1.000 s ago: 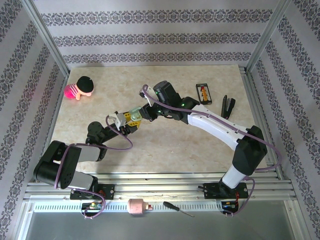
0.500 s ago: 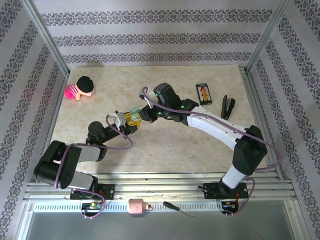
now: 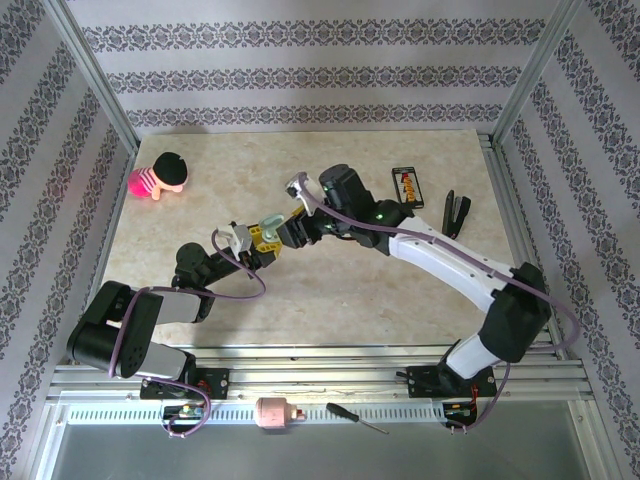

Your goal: Insert the wireless bluetooth earbuds into the charging case

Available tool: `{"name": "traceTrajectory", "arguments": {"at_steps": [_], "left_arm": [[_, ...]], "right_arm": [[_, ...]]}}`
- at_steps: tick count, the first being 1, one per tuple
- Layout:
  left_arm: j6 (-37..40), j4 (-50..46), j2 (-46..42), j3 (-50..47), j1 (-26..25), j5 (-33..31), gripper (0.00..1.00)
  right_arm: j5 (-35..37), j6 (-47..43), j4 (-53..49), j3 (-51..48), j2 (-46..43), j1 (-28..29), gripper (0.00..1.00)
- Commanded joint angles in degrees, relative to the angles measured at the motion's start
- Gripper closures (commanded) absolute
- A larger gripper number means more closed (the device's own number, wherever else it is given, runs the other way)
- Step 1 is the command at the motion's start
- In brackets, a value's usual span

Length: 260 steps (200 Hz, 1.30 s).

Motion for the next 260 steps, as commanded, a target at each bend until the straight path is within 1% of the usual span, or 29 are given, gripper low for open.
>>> {"name": "traceTrajectory", "arguments": {"at_steps": [1,10,25,59,91,116,132,148,182,198,218,237,260], "left_arm": [[2.66,3.58,-0.66,0.12,-0.65,2.53,0.75],[3.07,3.57,-0.86,0.02,-0.66,3.02,0.75],[3.30,3.58,-1.43,0.05,-0.66,4.28,0.75],[2.99,3.35,-2.47,-0.15,-0.66,4.79,0.75],[3.22,1.24,-3.88,-0.24,-0.69,4.88,0.75],[2.98,0.28,-4.68,-0.24,-0.69,3.77,0.75],[1.65,-1.13,-5.25,0.18,-0.64,1.24,0.74],[1.82,-2.05,-5.66,0.38,-0.61,0.09,0.74],[1.05,-3.06,-5.42,1.43,-0.61,-0.69,0.75],[0.60,-2.43,-5.28,1.52,-0.62,-1.17,0.75],[-0.99,0.14,-4.80,1.46,-0.67,-2.67,0.75],[-2.69,3.59,-3.89,1.51,-0.67,-4.52,0.75],[-2.84,3.72,-3.51,2.65,-0.72,-4.71,0.75]], "right_arm": [[-3.36,6.20,5.91,-1.38,-2.39,-2.01,0.31],[-4.17,9.00,7.07,-0.87,-1.56,-2.74,0.27],[-4.91,11.65,5.34,2.14,1.06,-3.57,0.27],[-6.96,13.78,3.28,6.79,6.30,-3.53,0.27],[-8.57,13.39,0.55,8.93,9.15,-3.56,0.28],[-8.89,12.95,-0.27,8.05,9.12,-3.53,0.28],[-9.16,12.54,-0.33,6.79,8.19,-3.56,0.28],[-9.23,12.08,-0.19,5.47,7.16,-3.50,0.28],[-10.22,14.79,4.04,2.75,4.37,-3.92,0.27],[-11.74,18.91,7.83,0.86,3.32,-4.70,0.24],[-15.41,29.59,17.45,-4.03,2.01,-6.75,0.21],[-19.38,39.46,25.34,-8.06,1.50,-8.18,0.21],[-24.68,49.30,33.98,-11.78,2.82,-9.03,0.22]]}}
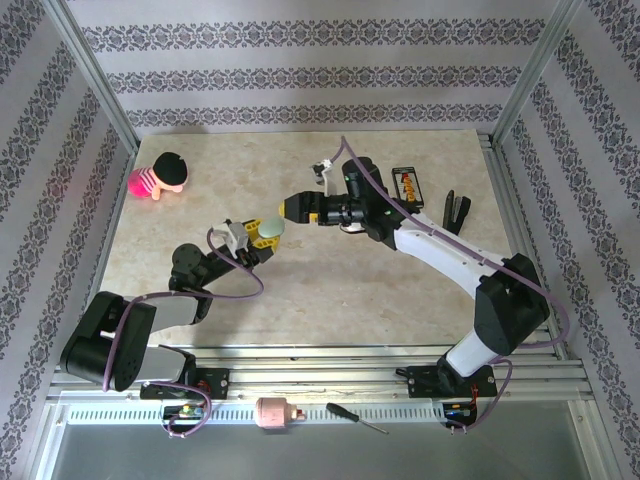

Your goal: Insert the wireless bluetooth earbuds into the charging case

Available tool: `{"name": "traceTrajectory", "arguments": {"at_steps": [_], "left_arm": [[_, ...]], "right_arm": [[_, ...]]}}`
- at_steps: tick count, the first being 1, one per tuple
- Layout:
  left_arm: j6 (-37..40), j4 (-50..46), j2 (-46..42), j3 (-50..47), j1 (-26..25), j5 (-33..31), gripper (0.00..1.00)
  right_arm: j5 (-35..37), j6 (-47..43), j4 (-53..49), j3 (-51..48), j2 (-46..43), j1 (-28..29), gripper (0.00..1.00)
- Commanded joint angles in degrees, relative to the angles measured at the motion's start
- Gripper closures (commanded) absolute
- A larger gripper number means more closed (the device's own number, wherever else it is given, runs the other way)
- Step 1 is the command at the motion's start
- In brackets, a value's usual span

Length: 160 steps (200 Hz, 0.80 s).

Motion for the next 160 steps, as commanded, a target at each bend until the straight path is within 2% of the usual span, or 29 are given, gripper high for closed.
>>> {"name": "traceTrajectory", "arguments": {"at_steps": [1,26,41,67,100,148,160], "left_arm": [[-1.86,5.07,0.53,2.37,-0.71,-1.25,0.75],[-0.96,5.07,0.39,3.29,-0.79,-1.86,0.75],[-0.85,5.07,0.76,3.90,-0.85,-1.42,0.74],[-0.24,5.08,2.19,4.40,-1.31,-1.14,0.75],[0.25,5.06,3.02,4.62,-2.17,-1.11,0.74],[1.21,5.04,4.30,4.62,-2.50,-1.56,0.74],[1.15,5.05,4.60,4.68,-2.50,-1.56,0.74]], "right_arm": [[-7.97,15.40,14.38,-3.88,0.19,-0.75,0.22],[-12.00,28.77,30.77,-8.36,3.53,-0.75,0.26],[-13.01,33.23,36.66,-9.35,5.38,-0.51,0.29],[-13.74,34.49,38.17,-9.75,7.27,0.17,0.33],[-13.92,36.78,41.39,-10.45,8.34,0.56,0.45],[-13.65,38.38,43.53,-10.94,9.17,0.57,0.73],[-13.40,38.27,43.36,-11.03,9.22,0.40,0.77]]}}
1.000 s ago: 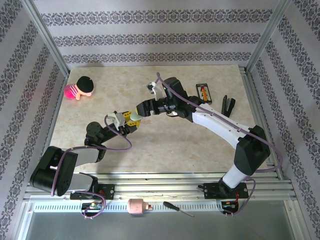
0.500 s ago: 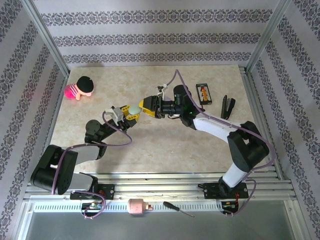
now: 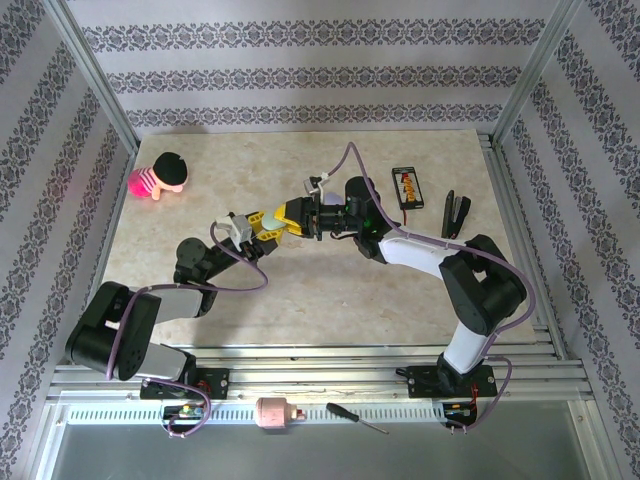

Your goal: Insert the wireless bluetooth earbuds into the charging case

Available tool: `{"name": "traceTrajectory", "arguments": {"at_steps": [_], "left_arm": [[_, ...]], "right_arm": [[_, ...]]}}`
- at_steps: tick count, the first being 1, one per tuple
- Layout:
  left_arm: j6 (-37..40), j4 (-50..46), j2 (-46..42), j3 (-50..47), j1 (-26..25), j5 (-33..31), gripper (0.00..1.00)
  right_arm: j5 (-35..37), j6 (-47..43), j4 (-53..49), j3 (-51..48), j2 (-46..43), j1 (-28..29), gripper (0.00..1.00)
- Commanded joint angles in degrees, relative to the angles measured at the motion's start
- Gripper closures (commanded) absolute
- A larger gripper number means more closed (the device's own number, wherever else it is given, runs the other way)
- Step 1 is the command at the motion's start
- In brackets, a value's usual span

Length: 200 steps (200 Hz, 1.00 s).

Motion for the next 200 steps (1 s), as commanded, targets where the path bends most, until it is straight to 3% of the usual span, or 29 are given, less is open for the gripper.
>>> {"name": "traceTrajectory", "arguments": {"at_steps": [1,18,34,49,72,89,102,125,165,200], "left_arm": [[1.03,2.81,1.00,1.26,-0.99,0.19,0.74],[1.10,2.74,1.10,1.09,-0.95,0.19,0.68],[1.45,2.69,0.70,0.38,-0.98,-0.19,0.53],[2.30,1.95,0.07,-0.70,-0.99,-0.81,0.38],[5.06,-4.86,-2.92,-2.21,-0.94,-0.53,0.24],[8.34,-13.85,-6.59,-2.52,-1.04,0.00,0.20],[12.31,-25.93,-9.92,-1.07,-1.31,1.86,0.17],[21.38,-45.67,-14.93,1.93,-4.02,-0.29,0.10],[23.40,-55.50,-17.61,4.21,-5.28,-2.23,0.01],[27.67,-63.21,-18.61,6.39,-6.16,-4.46,0.01]], "right_arm": [[-0.71,0.35,3.66,-0.45,0.53,0.20,0.77],[-0.44,-0.62,3.05,-0.49,0.51,-0.07,0.78],[0.61,-3.86,0.72,-0.49,-0.27,-0.50,0.78],[2.58,-10.65,-8.35,0.15,-2.26,-0.83,0.78],[8.55,-22.35,-21.32,0.58,-5.00,-1.98,0.77],[11.44,-26.45,-25.69,-0.15,-5.30,-3.69,0.76],[14.34,-30.06,-30.02,-0.09,-5.08,-4.58,0.76],[21.93,-38.26,-39.14,1.22,-4.29,-5.04,0.75],[23.88,-39.52,-38.44,1.04,0.43,-6.65,0.73],[24.07,-39.14,-37.34,2.07,5.53,-6.63,0.71]]}}
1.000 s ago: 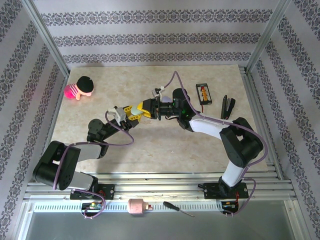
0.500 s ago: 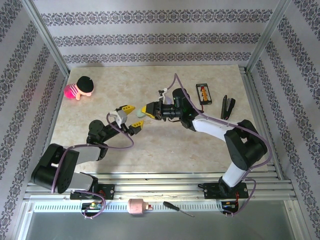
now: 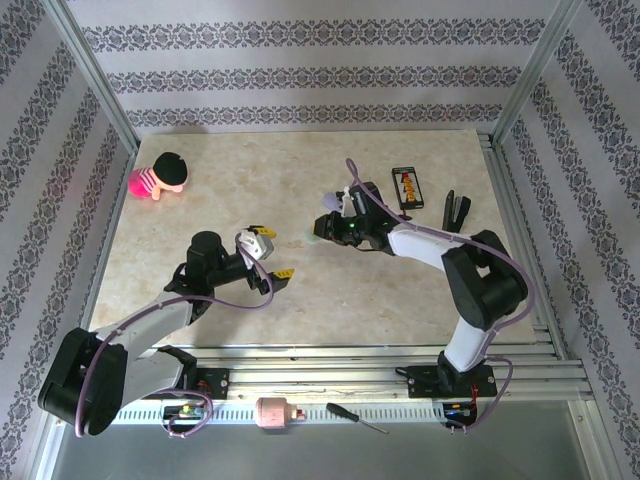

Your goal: Insert the wireless bluetooth earbuds into the charging case

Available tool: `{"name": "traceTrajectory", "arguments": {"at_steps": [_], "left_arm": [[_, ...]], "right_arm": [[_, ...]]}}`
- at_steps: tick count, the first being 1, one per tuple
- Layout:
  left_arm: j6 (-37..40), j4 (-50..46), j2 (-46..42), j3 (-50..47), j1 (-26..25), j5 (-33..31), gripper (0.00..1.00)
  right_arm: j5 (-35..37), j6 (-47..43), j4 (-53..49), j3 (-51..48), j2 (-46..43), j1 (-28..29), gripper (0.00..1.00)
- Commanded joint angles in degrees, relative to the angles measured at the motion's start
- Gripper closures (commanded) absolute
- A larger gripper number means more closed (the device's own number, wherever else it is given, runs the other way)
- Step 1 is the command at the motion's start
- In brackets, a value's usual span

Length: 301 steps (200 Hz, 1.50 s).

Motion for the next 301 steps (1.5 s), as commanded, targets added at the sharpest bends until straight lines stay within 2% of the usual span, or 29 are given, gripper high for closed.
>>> {"name": "traceTrajectory", "arguments": {"at_steps": [1,44,64,78,93,106,152,173,204,232,261,276,287,301], "left_arm": [[5.93,-10.00,-1.35,2.51,-1.06,-1.86,0.01],[7.61,-12.19,-0.64,3.55,-1.17,-2.64,0.01],[7.58,-11.72,-0.45,3.63,-1.18,-2.85,0.01],[6.40,-10.24,-0.37,3.24,-1.20,-3.72,0.01],[4.11,-6.60,-0.77,2.02,-1.17,-5.07,0.01],[0.26,-2.21,-1.48,0.73,-1.09,-10.29,0.01],[-3.33,4.38,-5.77,-3.19,0.83,-29.17,0.01],[-5.61,8.12,-6.21,-5.65,2.77,-35.72,0.01],[-7.51,11.55,-4.19,-8.06,5.47,-38.17,0.01],[-9.29,16.44,-1.85,-10.27,8.67,-39.32,0.01],[-10.93,24.24,4.33,-11.82,12.52,-37.84,0.01],[-11.83,30.16,9.17,-12.19,13.88,-37.05,0.01],[-11.34,34.70,12.80,-12.04,14.55,-36.46,0.01],[-11.70,35.45,15.46,-10.89,15.68,-36.23,0.01]], "right_arm": [[1.61,-1.71,-0.23,1.85,3.16,-0.51,0.71],[2.65,-1.84,0.27,2.25,6.71,-0.51,0.69],[3.50,-2.35,-0.21,2.04,7.27,-0.51,0.64],[4.11,-2.78,-0.53,1.87,7.07,-0.56,0.58],[4.83,-3.60,-0.91,1.44,6.10,-0.71,0.46],[5.81,-4.85,-1.28,0.88,4.31,-0.91,0.36],[11.73,-13.95,-4.11,-3.18,-6.78,-3.70,0.12],[18.64,-20.73,-2.61,-7.57,-14.04,-5.38,0.02],[31.16,-31.74,-1.32,-13.27,-25.29,-9.53,0.02],[38.60,-43.15,6.17,-20.58,-32.30,-14.93,0.02],[38.66,-45.11,16.22,-27.58,-32.98,-21.78,0.02],[38.18,-45.05,24.83,-31.11,-30.87,-24.00,0.02],[34.93,-44.35,29.26,-32.62,-29.07,-25.48,0.02],[31.23,-43.57,32.79,-33.03,-26.18,-26.54,0.02]]}}
